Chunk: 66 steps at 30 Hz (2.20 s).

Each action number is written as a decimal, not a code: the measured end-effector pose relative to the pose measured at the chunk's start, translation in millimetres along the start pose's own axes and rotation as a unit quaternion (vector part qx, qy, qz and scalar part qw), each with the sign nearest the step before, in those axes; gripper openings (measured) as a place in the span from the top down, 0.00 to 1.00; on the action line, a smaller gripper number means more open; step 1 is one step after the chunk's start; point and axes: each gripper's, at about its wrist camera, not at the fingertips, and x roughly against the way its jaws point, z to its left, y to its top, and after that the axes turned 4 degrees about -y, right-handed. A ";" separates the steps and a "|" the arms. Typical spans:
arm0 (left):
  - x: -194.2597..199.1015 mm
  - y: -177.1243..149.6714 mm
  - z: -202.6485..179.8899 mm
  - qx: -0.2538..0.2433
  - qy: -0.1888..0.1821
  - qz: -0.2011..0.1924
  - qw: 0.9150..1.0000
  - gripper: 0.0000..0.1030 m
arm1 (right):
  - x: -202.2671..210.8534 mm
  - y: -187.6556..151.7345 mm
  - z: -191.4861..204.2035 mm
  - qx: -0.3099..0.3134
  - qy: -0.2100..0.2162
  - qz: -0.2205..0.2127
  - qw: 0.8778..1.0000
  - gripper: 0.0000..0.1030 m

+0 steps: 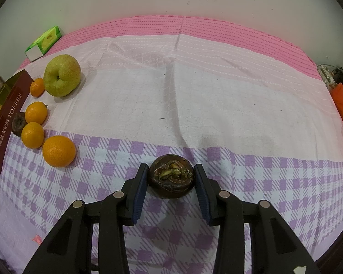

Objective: Organize fruits
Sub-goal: 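Carry the held dark brown fruit over the tray with the right gripper, then lower the dark brown fruit into the tray and open right gripper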

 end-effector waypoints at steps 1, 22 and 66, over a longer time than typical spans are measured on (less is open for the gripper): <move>3.3 -2.2 0.9 0.002 -0.001 -0.003 1.000 0.20 | 0.1 0.0 0.3 0.001 -0.001 0.000 1.000 0.64; 22.5 -31.1 25.6 0.020 0.030 -0.026 0.999 0.12 | 44.9 32.8 36.1 0.027 0.003 -0.044 0.999 0.64; 45.2 -71.2 127.2 0.195 0.055 -0.013 0.979 0.10 | 45.0 31.4 361.7 0.308 0.160 -0.036 0.937 0.64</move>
